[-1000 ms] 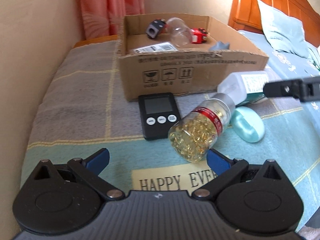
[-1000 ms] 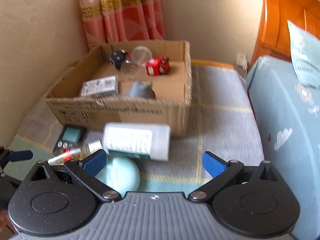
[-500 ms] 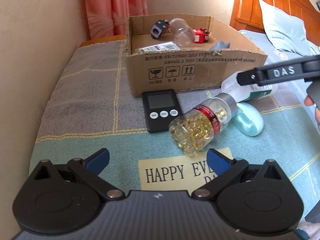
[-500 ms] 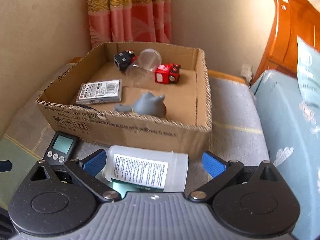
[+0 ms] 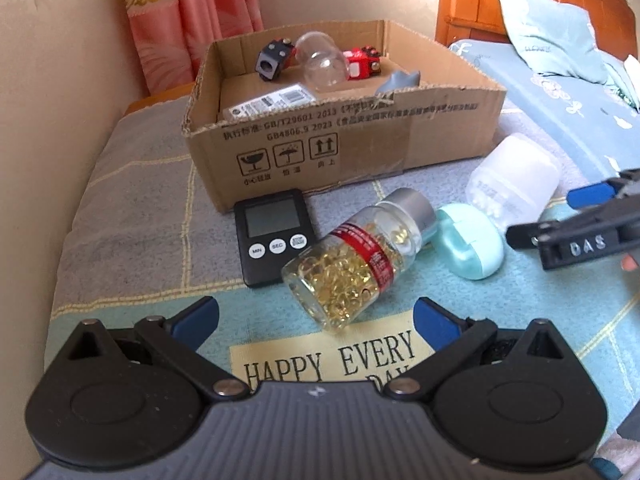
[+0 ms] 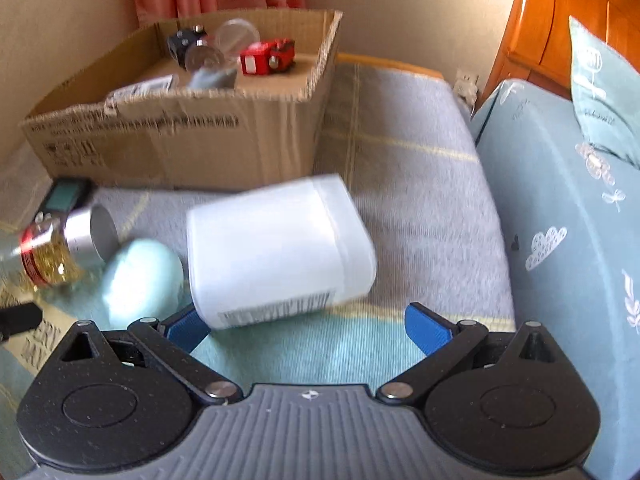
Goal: Organize rigid objects
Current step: 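Grasp the gold capsule jar with the left tool while the right tool approaches the white bottle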
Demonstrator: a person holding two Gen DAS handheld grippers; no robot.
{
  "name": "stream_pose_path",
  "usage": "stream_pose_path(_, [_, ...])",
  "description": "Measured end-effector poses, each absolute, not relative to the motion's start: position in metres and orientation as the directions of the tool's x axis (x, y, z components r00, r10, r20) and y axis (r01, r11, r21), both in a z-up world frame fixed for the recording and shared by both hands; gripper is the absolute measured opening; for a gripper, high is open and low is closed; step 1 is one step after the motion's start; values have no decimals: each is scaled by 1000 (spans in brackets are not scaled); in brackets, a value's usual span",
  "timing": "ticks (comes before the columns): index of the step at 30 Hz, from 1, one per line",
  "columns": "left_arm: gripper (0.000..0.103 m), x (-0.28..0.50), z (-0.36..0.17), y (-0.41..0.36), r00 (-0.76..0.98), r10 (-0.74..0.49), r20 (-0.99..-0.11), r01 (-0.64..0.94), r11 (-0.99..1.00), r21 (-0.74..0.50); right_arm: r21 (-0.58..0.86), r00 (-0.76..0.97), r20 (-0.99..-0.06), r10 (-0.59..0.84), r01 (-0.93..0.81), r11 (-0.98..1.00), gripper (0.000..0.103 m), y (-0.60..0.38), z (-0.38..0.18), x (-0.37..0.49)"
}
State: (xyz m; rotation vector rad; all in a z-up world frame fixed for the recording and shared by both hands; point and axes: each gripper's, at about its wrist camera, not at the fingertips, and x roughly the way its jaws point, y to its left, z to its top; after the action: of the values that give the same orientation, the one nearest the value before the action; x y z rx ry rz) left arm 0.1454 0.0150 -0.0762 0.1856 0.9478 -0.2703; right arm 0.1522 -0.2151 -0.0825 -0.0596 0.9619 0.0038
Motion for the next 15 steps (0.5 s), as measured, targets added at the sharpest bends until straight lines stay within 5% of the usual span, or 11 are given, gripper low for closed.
stream_pose_path(15, [102,168,-68,3,428,-296,-854,180,954,-240,-47,629,-777,21,-91,995,103,-223,-86,141])
